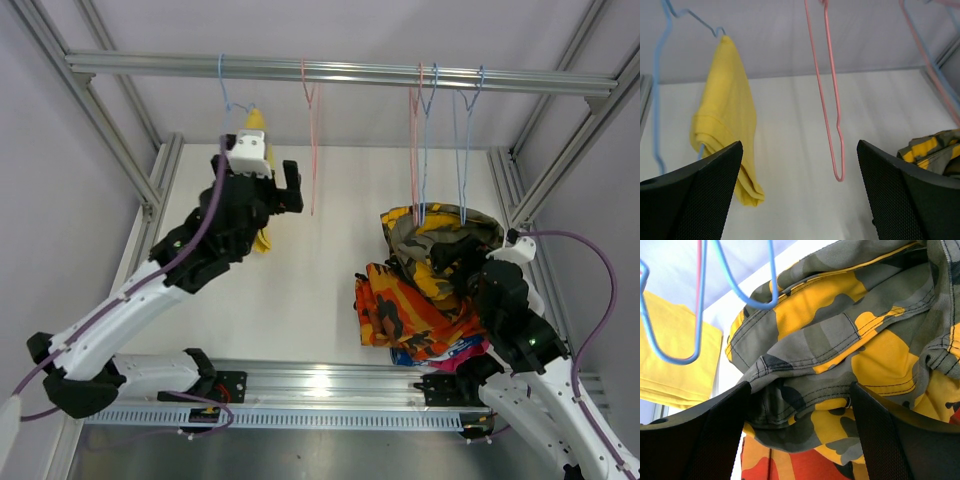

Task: Remove the trousers from the hanger
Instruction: Place the hanger at the clothesline, then pick up the hanger from the clothesline.

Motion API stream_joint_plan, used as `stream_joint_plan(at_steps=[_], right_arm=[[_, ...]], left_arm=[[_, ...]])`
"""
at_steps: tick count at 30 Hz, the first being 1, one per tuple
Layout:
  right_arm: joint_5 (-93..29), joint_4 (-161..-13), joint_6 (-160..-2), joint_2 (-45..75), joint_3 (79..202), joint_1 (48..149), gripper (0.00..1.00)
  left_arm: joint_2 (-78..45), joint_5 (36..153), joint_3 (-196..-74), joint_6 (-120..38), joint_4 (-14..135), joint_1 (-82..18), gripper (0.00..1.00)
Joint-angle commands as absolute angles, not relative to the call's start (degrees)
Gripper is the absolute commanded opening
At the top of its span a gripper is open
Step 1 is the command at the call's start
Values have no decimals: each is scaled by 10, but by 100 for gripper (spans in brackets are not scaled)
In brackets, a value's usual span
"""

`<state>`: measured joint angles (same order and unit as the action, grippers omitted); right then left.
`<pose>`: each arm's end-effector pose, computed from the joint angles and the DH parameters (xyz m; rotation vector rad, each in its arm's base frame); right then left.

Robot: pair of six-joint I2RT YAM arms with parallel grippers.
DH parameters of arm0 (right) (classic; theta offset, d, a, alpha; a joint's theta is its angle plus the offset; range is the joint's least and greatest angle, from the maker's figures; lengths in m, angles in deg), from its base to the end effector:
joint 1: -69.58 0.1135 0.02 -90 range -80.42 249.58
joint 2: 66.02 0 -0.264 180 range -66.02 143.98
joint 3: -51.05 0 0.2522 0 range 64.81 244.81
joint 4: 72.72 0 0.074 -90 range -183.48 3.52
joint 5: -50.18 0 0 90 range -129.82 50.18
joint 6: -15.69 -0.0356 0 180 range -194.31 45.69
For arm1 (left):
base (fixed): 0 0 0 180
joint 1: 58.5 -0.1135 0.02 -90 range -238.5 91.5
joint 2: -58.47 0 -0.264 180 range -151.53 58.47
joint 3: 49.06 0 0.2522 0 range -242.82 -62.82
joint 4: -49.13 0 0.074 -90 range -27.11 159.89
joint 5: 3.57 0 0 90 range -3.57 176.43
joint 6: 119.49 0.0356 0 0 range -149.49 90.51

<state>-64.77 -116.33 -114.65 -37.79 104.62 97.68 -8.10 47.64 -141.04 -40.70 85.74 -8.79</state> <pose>0.1096 0.0415 0.3130 0.4931 1.8139 0.4151 0.1739 -0.1707 0.4442 0.0940 1.7238 -0.1873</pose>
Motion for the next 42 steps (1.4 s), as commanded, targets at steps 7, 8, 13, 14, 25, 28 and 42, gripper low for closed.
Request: stream_joint_plan(at_steps=[7, 8, 13, 14, 25, 28, 42], right_arm=[[-629, -1153, -1147, -379, 1086, 974, 84], [-628, -1153, -1143, -379, 1088, 974, 84], [-626, -1163, -1135, -378, 1109, 975, 84], [-625, -1164, -1133, -379, 1111, 974, 84], [-615, -1167, -1123, -382, 1110, 974, 84], [-614, -1168, -1124, -386, 1101, 974, 84], [-621, -1203, -1125, -411, 1100, 975, 84]], left_arm=[[-8, 414, -1469, -271, 806, -96, 99], [-7, 422, -1468, -270, 806, -103, 99], [-22, 417, -1456, -290, 816, -158, 97], [-23, 416, -1447, -290, 815, -167, 97], [-69, 607, -1416, -435, 838, -332, 58], [-47, 707, -1387, -464, 788, -362, 55], [-11, 957, -1283, -614, 639, -429, 6]])
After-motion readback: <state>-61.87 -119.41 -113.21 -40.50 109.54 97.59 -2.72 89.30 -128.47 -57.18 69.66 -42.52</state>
